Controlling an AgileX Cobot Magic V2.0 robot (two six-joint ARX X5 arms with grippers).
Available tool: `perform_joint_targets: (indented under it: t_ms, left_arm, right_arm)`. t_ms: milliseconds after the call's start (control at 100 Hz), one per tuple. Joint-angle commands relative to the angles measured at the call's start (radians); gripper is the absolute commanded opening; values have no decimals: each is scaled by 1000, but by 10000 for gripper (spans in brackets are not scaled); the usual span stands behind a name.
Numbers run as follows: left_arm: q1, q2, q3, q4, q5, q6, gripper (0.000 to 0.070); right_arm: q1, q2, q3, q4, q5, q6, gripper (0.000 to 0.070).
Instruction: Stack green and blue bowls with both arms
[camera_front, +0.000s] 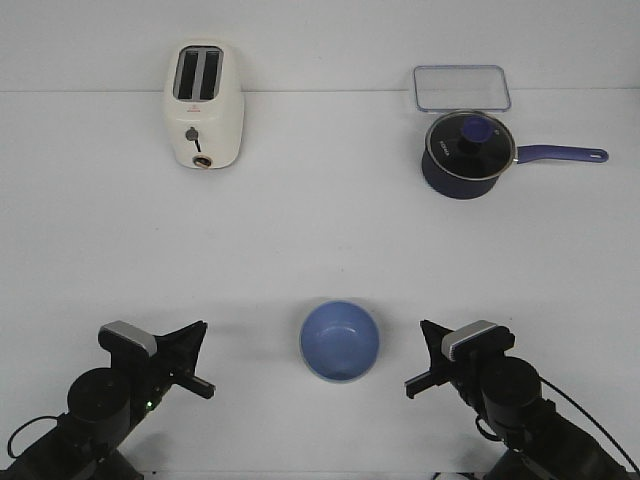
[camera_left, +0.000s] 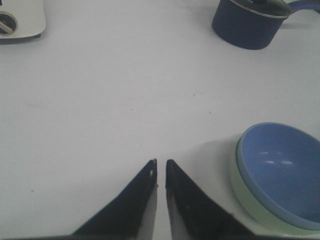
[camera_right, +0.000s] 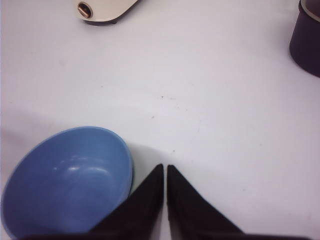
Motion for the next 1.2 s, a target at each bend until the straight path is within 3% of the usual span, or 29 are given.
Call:
perform_joint_targets:
  t_ms: [0,100,190,360,490,720,1190]
  left_arm:
    - [-5,-8,10,16,1,3,14]
    - [45,-50,-6,37,-33,138,14]
    - [174,-119,-91,120,23,243,14]
    - [494,-317,-335,287,58,265,14]
    - [636,-416,-462,344,58,278,14]
    - [677,-442,-571,370,58,311,14]
    - [677,-442,-570,374,72,310,14]
  right_arm:
    - [8,0,11,10,0,13,13]
    - [8,0,11,10,0,13,13]
    - [8,0,11,10,0,13,13]
    - [8,0,11,10,0,13,13]
    - [8,0,11,10,0,13,13]
    - [8,0,11,10,0,13,13]
    - [8,0,11,10,0,13,13]
